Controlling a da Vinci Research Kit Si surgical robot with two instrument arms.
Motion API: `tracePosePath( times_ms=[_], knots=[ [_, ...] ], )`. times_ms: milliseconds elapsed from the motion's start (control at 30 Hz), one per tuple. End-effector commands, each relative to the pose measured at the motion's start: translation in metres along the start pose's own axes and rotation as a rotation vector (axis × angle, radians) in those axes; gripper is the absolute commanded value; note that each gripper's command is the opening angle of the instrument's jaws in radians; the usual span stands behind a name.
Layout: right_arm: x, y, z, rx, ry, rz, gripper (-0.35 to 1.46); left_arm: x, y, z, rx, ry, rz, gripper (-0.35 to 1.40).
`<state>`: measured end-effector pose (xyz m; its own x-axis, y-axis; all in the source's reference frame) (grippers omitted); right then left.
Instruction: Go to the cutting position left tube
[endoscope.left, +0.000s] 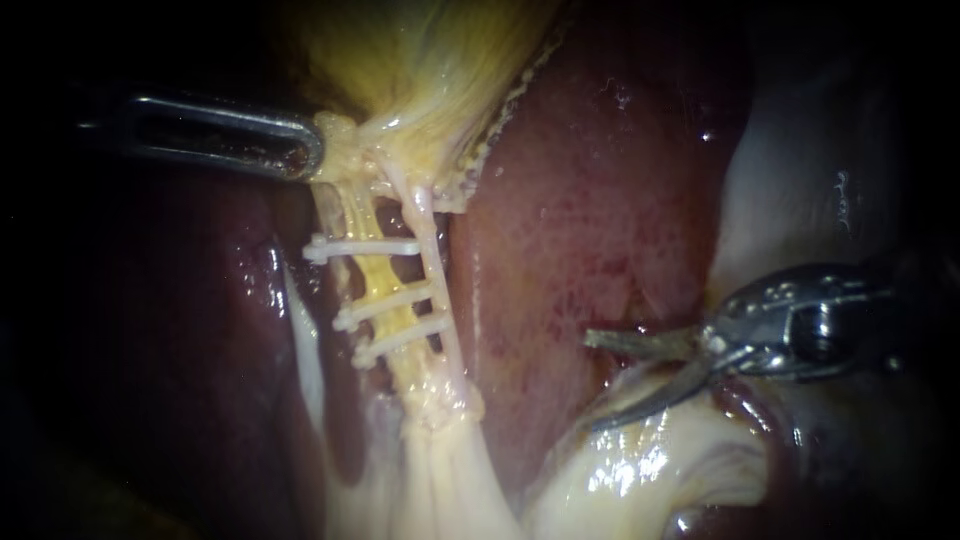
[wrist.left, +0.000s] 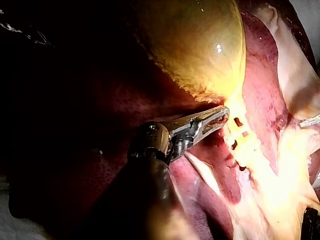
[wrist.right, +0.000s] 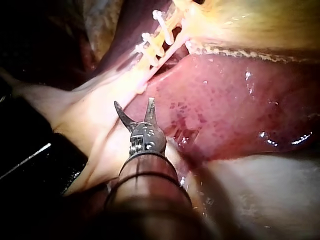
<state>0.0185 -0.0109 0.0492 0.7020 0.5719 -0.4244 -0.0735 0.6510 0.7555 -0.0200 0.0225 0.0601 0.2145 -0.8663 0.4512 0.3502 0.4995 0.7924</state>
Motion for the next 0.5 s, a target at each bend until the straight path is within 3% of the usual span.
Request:
tracePosePath(
  times_ms=[33,133,500],
  knots=[
    [0.0001,0.0002,0.0001,0.001,0.014,0.002,1.41,0.0000,0.0000,0.0000,-0.001,0.000,0.000,-0.35],
    [0.0005,0.0011,0.0006,0.018,0.052,0.030,1.42,0.0000,0.0000,0.0000,-0.001,0.000,0.000,-0.35],
    [0.0032,0.0032,0.0034,0.070,0.083,0.062,1.41,0.0001,0.0000,0.0001,-0.001,0.000,0.000,-0.35]
  ],
)
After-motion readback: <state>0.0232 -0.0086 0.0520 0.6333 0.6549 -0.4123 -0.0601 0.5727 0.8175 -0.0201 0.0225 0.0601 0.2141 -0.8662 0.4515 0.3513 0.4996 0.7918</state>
